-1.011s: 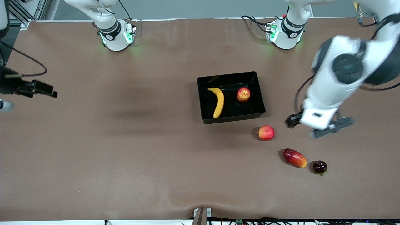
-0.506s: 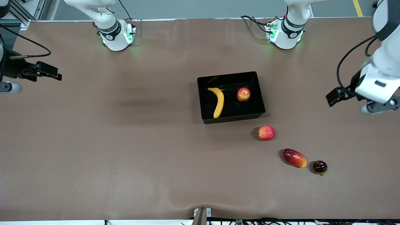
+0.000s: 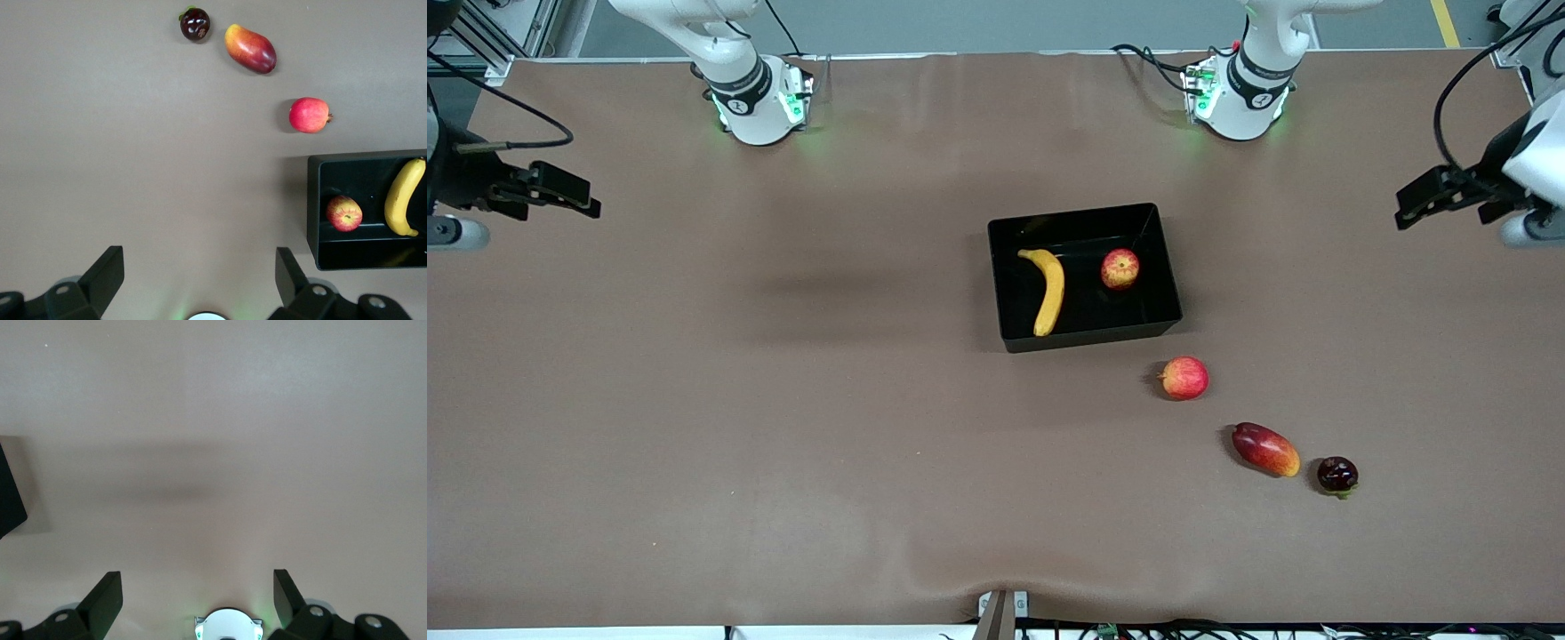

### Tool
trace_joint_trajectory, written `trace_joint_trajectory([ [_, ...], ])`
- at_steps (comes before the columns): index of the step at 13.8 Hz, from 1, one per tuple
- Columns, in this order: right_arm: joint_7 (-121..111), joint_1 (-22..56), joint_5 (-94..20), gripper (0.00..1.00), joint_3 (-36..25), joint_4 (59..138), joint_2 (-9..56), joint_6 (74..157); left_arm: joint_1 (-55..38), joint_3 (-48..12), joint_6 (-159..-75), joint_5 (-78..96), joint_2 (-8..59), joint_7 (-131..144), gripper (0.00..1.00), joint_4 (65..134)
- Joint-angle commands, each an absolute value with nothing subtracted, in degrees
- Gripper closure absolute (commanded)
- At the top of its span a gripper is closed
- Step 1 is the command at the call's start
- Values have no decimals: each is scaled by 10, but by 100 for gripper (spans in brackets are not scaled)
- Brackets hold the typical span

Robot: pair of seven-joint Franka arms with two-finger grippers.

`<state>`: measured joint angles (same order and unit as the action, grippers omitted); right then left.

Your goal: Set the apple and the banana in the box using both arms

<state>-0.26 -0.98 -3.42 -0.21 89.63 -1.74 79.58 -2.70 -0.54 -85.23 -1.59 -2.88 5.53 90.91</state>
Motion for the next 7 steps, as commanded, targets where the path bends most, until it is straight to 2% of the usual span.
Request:
trace_joint_trajectory([
  [1,2,-10,-25,0,-4,906,-52,799,-32,-1,-853,-7,-59,47,0,931],
  [4,2,-8,-27,0,-3,901,-52,797,-27,1,-853,-5,-40,47,0,900],
  [7,2,9,-29,0,0,900,-52,798,-32,0,-849,-8,-34,47,0,899],
])
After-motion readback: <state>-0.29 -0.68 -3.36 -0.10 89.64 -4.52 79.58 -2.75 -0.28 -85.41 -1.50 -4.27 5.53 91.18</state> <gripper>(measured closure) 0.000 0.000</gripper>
